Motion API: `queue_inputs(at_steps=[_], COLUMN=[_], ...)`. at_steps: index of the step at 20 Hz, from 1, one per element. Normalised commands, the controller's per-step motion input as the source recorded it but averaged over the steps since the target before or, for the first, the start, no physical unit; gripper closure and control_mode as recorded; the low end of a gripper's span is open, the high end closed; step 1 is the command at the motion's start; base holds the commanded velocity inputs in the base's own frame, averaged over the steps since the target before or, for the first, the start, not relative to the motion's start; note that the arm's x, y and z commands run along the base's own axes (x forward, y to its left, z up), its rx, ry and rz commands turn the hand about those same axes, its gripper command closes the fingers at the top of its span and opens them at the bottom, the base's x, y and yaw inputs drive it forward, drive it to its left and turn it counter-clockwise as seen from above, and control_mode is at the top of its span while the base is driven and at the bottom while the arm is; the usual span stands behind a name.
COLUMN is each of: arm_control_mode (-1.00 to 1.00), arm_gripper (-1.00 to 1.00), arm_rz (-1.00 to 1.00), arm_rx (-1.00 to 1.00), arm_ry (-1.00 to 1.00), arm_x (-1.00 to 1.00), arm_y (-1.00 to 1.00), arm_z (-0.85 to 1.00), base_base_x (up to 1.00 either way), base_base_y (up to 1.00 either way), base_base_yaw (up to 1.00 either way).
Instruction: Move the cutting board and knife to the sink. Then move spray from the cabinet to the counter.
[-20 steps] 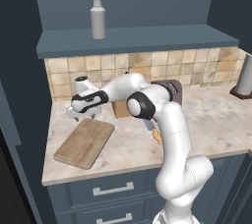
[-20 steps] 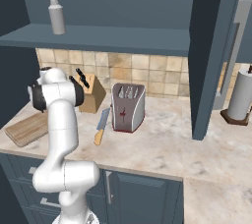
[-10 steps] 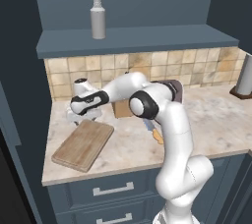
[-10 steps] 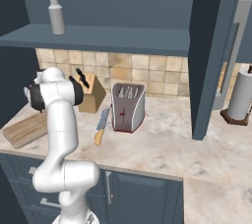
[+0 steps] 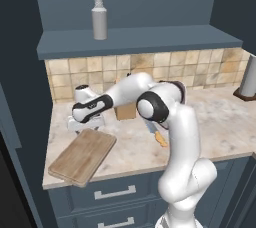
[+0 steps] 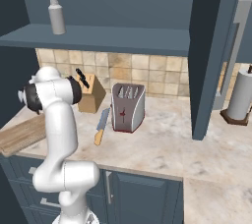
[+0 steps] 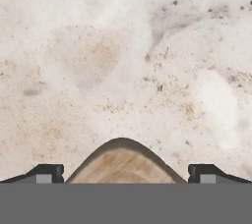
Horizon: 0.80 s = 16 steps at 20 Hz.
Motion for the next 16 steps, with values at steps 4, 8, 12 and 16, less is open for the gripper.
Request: queue_inputs(at_steps=[4, 8, 12, 16], arm_control_mode=[-1.0, -1.0, -1.0, -1.0], arm_gripper=[-1.0, -1.0, -1.0, -1.0], arm_rz=[-0.01, 0.0, 0.0, -0.06], arm_rx=[0.02, 0.01, 0.0, 0.0], arm_ry=[0.0, 0.0, 0.0, 0.0], arm_x=[-0.74, -0.6, -0.18, 0.71], arm_y=[-0.01, 0.0, 0.0, 0.04], arm_z=[-0.15, -0.12, -0.01, 0.0], base_base_x=[0.0, 0.0, 0.0, 0.0], base_base_y=[0.0, 0.0, 0.0, 0.0], base_base_yaw=[0.0, 0.0, 0.0, 0.0])
